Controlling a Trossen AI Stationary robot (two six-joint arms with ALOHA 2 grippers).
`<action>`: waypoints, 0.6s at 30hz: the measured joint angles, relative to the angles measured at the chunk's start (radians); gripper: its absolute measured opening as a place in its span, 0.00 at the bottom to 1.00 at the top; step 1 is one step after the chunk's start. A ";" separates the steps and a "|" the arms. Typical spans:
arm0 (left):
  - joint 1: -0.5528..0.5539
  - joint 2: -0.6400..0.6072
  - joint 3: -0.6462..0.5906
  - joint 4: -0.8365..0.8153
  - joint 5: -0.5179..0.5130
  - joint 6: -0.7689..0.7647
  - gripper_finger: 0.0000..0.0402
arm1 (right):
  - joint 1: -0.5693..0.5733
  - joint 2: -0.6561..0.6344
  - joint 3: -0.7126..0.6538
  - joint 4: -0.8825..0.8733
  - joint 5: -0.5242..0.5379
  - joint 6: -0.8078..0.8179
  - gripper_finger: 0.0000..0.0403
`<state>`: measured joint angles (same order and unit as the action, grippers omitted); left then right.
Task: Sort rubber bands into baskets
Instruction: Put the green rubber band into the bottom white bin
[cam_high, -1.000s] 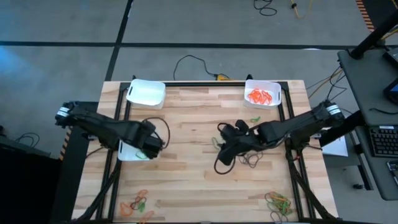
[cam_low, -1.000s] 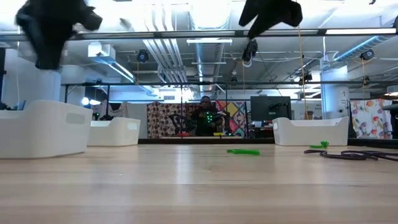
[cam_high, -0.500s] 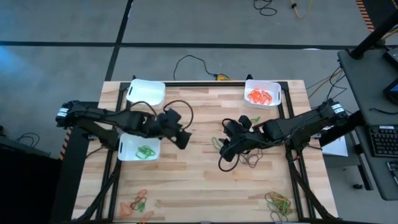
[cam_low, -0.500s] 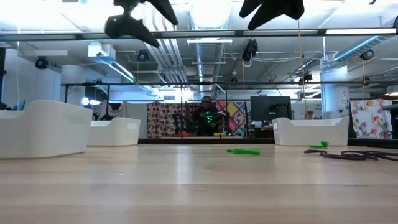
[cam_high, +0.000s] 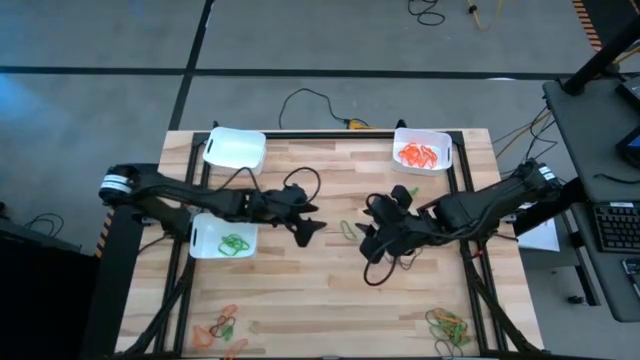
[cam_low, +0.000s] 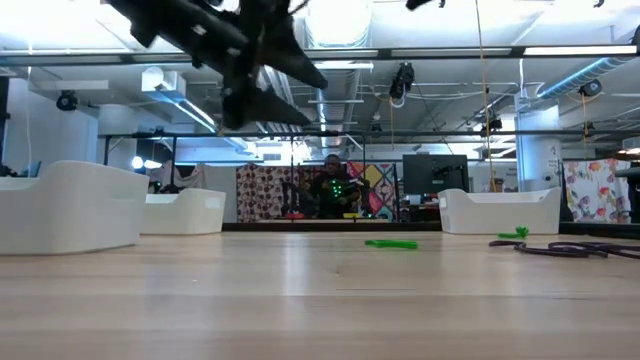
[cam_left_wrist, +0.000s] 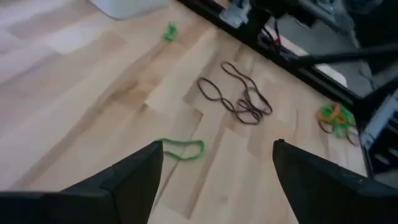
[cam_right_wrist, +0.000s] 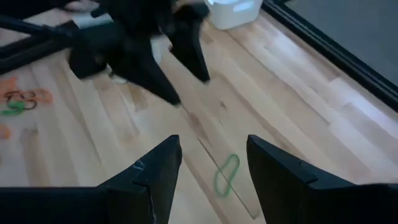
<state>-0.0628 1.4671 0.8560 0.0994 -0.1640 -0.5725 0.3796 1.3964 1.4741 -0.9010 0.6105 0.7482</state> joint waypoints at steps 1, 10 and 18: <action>0.003 0.024 0.008 0.001 0.016 0.016 0.71 | 0.002 -0.002 0.010 -0.001 0.003 0.000 0.44; 0.018 0.284 0.155 0.024 0.158 0.255 0.70 | 0.033 -0.038 0.061 -0.073 0.003 0.025 0.44; 0.044 0.456 0.315 -0.037 0.156 0.353 0.70 | 0.091 -0.063 0.062 -0.165 0.003 0.179 0.44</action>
<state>-0.0187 1.9233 1.1706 0.0629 -0.0083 -0.2190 0.4706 1.3338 1.5360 -1.0656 0.6134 0.9273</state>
